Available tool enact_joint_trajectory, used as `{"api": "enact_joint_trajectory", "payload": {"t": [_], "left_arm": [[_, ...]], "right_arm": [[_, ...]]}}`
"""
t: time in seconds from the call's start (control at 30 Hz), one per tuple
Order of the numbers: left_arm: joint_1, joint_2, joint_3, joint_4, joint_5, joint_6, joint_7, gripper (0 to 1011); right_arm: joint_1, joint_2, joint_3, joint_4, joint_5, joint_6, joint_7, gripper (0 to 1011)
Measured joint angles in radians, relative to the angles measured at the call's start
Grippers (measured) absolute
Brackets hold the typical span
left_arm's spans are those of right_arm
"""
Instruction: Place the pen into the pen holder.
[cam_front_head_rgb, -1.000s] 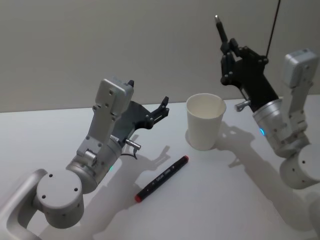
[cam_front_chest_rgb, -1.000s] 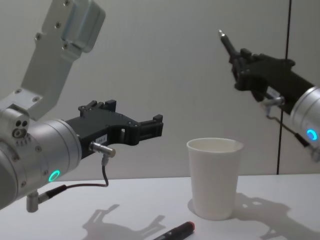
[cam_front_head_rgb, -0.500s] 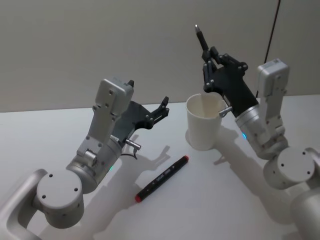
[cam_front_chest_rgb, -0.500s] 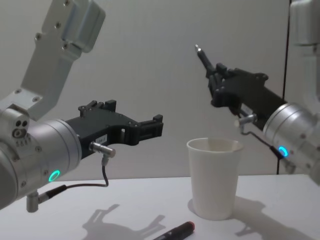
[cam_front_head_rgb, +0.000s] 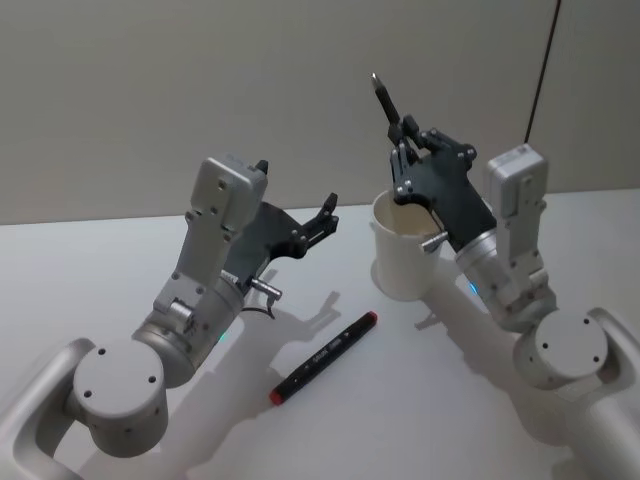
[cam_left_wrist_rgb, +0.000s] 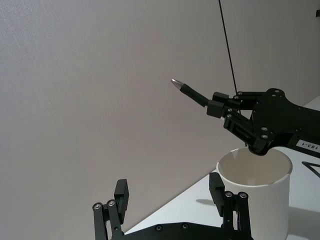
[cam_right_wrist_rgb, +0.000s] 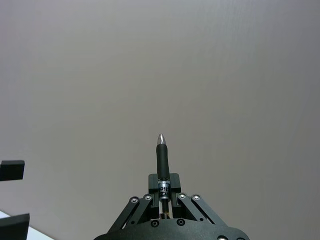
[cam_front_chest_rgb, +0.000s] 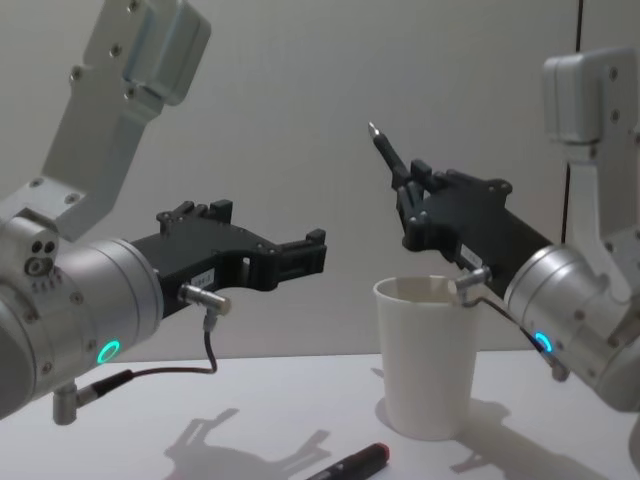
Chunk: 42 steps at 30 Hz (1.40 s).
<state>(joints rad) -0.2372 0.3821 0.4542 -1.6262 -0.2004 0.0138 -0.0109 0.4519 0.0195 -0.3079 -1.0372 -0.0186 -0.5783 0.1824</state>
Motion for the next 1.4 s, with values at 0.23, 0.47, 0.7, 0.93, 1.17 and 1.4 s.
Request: {"api": "enact_joint_trajectory", "payload": {"t": [0.23, 0.47, 0.7, 0.93, 1.17, 1.4], "left_arm": [[0.000, 0.000, 0.000, 0.000, 0.000, 0.000, 0.000, 1001], [0.000, 0.000, 0.000, 0.000, 0.000, 0.000, 0.000, 1001], [0.000, 0.000, 0.000, 0.000, 0.000, 0.000, 0.000, 1001], [0.000, 0.000, 0.000, 0.000, 0.000, 0.000, 0.000, 1001], [0.000, 0.000, 0.000, 0.000, 0.000, 0.000, 0.000, 1001], [0.000, 0.000, 0.000, 0.000, 0.000, 0.000, 0.000, 1001]], "right_arm": [[0.004, -0.004, -0.002, 0.032, -0.019, -0.021, -0.008, 117], [0.006, -0.006, -0.004, 0.050, -0.030, -0.032, -0.014, 135], [0.007, -0.008, -0.005, 0.060, -0.037, -0.038, -0.018, 341], [0.007, -0.008, -0.006, 0.066, -0.041, -0.041, -0.020, 523], [0.008, -0.009, -0.006, 0.069, -0.043, -0.043, -0.021, 754], [0.008, -0.008, -0.005, 0.068, -0.043, -0.042, -0.021, 933]]}}
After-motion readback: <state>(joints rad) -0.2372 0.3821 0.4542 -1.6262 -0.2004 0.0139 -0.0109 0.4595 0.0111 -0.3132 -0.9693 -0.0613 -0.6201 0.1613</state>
